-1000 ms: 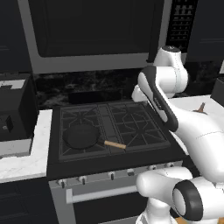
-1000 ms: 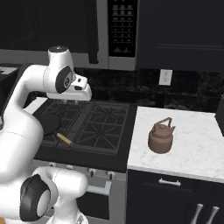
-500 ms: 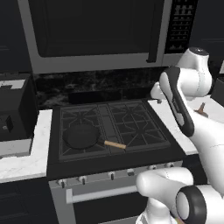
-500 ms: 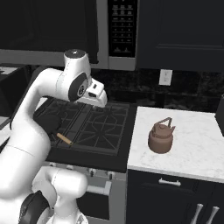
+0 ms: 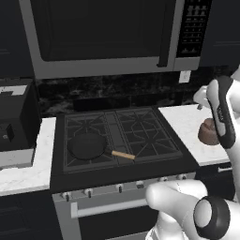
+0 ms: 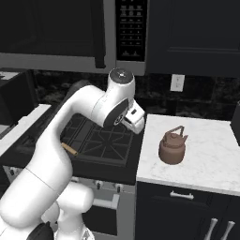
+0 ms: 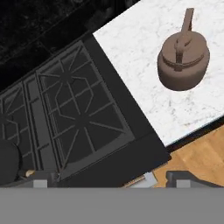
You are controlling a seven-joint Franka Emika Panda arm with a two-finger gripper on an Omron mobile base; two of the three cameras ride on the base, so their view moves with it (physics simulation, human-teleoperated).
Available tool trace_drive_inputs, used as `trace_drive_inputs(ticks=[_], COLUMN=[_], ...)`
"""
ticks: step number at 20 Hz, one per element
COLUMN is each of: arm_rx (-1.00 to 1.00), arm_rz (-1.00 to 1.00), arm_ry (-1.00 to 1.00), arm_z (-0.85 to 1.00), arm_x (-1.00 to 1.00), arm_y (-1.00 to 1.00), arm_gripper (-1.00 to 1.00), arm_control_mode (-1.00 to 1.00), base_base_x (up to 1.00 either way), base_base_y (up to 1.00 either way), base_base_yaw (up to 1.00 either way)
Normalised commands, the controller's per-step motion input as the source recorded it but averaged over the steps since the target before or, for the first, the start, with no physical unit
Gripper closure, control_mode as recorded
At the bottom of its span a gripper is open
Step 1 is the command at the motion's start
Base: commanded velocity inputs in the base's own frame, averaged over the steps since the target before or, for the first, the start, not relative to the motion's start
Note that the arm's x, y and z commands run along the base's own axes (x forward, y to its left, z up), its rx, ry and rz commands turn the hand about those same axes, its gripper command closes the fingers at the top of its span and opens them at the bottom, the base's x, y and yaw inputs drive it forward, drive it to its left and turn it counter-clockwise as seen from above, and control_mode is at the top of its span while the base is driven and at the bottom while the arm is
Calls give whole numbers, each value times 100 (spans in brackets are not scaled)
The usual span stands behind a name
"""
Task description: Pick the kettle from the counter and place it on a stove burner. Then turn the burner on.
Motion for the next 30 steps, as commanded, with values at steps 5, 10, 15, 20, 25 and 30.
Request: trace_drive_inputs(ticks=[5,10,15,20,25,30], arm_rx=[20,17,16,17,7,-1], arm_rz=[-31,-32,-15,0,5,9], arm_ry=[-5,-1,0,1,1,8], arm_z=[-6,-18,-46,-40,-10,-5], arm_x=[-5,0,55,98,71,11], arm_y=[-100,-100,-100,-81,-20,2], arm_gripper=[-100,-100,-100,-100,-100,-100], arm_control_mode=[-100,-100,-100,-100,-100,-100], base_base_x=[0,0,0,0,0,0], base_base_y=[0,0,0,0,0,0], base_base_yaw=[0,0,0,0,0,0])
